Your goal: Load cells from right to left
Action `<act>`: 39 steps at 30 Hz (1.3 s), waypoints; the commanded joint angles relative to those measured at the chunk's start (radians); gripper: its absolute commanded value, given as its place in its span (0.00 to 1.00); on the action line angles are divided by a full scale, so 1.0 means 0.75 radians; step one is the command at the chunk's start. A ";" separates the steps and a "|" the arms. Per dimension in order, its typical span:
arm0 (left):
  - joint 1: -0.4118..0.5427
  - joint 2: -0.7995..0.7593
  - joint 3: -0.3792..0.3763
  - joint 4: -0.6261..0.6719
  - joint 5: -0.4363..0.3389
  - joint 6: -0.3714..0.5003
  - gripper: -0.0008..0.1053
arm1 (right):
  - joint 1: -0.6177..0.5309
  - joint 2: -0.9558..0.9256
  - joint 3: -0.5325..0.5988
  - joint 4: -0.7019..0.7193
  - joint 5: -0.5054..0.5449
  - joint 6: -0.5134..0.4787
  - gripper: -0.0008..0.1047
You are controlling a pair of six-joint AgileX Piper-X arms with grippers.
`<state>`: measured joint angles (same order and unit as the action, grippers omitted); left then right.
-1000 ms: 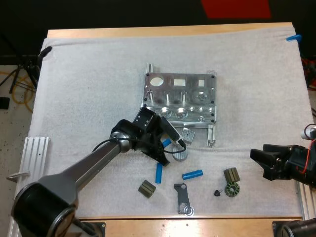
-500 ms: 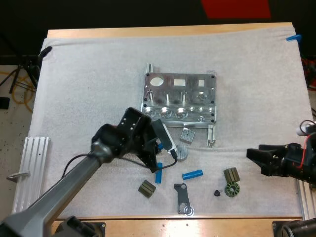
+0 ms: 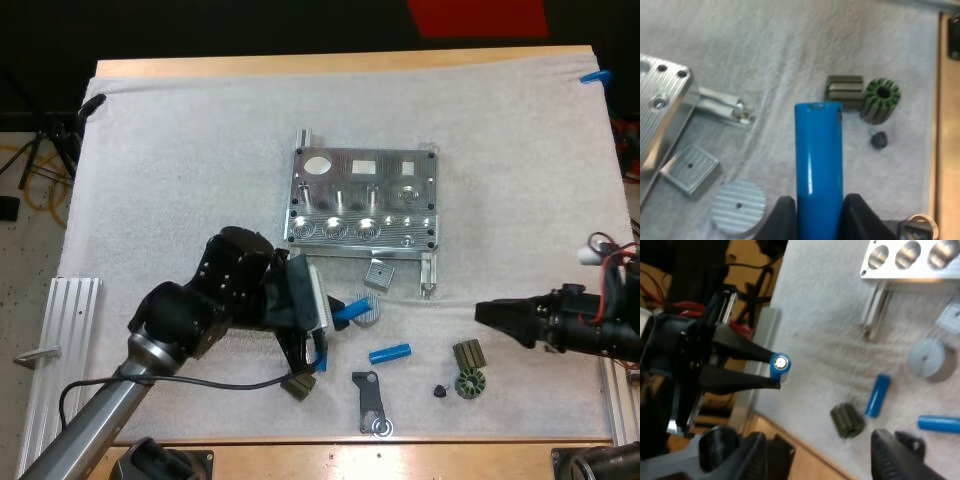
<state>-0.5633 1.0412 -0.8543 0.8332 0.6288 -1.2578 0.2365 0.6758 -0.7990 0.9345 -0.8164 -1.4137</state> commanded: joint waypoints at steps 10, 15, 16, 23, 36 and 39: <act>-0.258 -0.007 -0.005 0.019 0.016 0.003 0.01 | 0.310 0.140 0.063 -0.179 0.042 0.169 0.49; -0.351 -0.007 -0.005 0.019 -0.080 0.003 0.01 | 0.425 0.227 0.063 -0.194 0.035 0.215 0.51; -0.358 -0.007 -0.005 0.019 -0.084 0.003 0.01 | 0.454 0.243 0.063 -0.194 0.035 0.215 0.51; -0.358 -0.007 -0.005 0.008 -0.116 -0.001 0.01 | 0.579 0.295 0.063 -0.194 0.082 0.252 0.51; -0.358 -0.007 -0.005 -0.043 -0.084 -0.011 0.01 | 0.622 0.347 0.063 -0.266 0.134 0.360 0.51; -0.358 -0.007 -0.005 -0.043 -0.084 -0.011 0.01 | 0.622 0.347 0.063 -0.313 0.137 0.391 0.51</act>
<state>-0.8266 1.0415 -0.8543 0.8083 0.5569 -1.2578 0.7013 0.9392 -0.7509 0.7161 -0.7140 -1.1267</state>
